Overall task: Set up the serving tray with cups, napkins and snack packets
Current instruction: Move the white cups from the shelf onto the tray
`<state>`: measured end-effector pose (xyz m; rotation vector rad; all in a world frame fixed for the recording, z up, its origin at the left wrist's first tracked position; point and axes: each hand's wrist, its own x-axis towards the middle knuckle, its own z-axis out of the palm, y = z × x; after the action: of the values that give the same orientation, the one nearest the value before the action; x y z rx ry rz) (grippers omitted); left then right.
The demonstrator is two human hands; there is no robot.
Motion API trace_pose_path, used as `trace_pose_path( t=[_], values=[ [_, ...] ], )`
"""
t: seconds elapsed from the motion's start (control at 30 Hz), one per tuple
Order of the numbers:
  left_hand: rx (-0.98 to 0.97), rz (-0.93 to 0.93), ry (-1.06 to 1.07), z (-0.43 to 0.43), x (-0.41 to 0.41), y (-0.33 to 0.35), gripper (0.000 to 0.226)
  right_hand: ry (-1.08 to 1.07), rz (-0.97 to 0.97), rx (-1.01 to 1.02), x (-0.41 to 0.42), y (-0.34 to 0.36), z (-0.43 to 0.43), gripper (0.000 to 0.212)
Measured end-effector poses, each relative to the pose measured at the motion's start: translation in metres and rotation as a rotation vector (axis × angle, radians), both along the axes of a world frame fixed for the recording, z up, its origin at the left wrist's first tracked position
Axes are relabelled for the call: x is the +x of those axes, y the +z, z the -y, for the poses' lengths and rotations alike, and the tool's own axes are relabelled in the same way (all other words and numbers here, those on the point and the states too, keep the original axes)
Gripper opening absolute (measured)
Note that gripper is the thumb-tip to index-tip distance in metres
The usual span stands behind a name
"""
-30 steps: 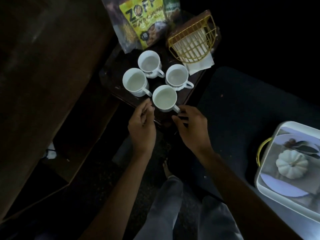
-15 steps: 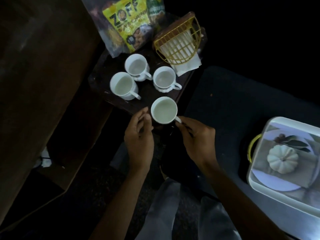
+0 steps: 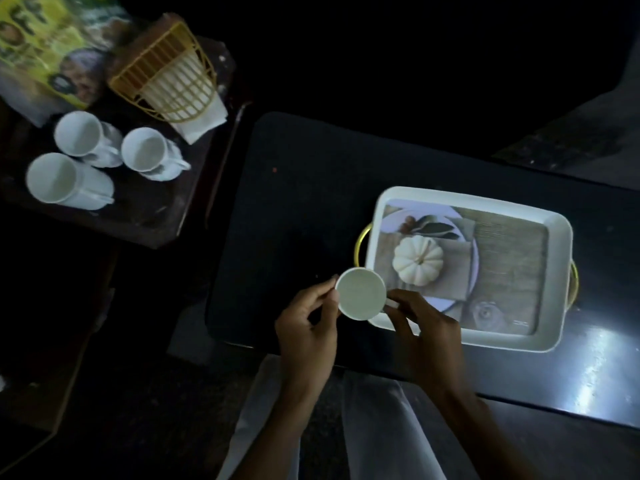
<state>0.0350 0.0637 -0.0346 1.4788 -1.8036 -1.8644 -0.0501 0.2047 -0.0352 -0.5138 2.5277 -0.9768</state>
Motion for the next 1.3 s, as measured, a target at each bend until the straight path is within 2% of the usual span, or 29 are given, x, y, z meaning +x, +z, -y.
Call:
trace_pose_path(
  t=[0.1, 0.27, 0.5, 0.83, 0.93, 1.03, 1.13, 1.3],
  values=[
    [-0.008, 0.015, -0.038, -0.034, -0.017, -0.009, 0.02, -0.05, 0.005, 0.051, -0.013, -0.011, -0.033, 0.021],
    [-0.059, 0.071, -0.096, -0.061, -0.033, -0.028, 0.019, -0.041, 0.004, 0.001, -0.025, -0.032, -0.061, 0.019],
    [-0.062, 0.137, -0.093, -0.066, -0.042, -0.04, 0.019, -0.015, 0.036, -0.054, -0.034, -0.051, -0.07, 0.017],
    [-0.092, 0.14, -0.166, -0.061, -0.042, -0.042, 0.02, 0.028, 0.11, -0.01, -0.041, -0.047, -0.069, 0.018],
    [-0.061, 0.119, -0.108, -0.051, -0.038, -0.036, 0.019, 0.044, 0.096, 0.06, -0.043, -0.034, -0.066, 0.03],
    [-0.009, 0.067, 0.03, -0.027, -0.028, -0.021, 0.018, 0.019, 0.014, 0.044, -0.042, -0.013, -0.053, 0.036],
    [-0.047, 0.024, 0.125, 0.011, -0.01, 0.002, 0.017, -0.018, -0.009, -0.039, -0.037, 0.009, -0.023, 0.031],
    [-0.165, -0.008, 0.253, 0.093, 0.03, 0.032, 0.017, 0.006, 0.097, -0.181, -0.017, 0.029, 0.054, 0.024]
  ],
)
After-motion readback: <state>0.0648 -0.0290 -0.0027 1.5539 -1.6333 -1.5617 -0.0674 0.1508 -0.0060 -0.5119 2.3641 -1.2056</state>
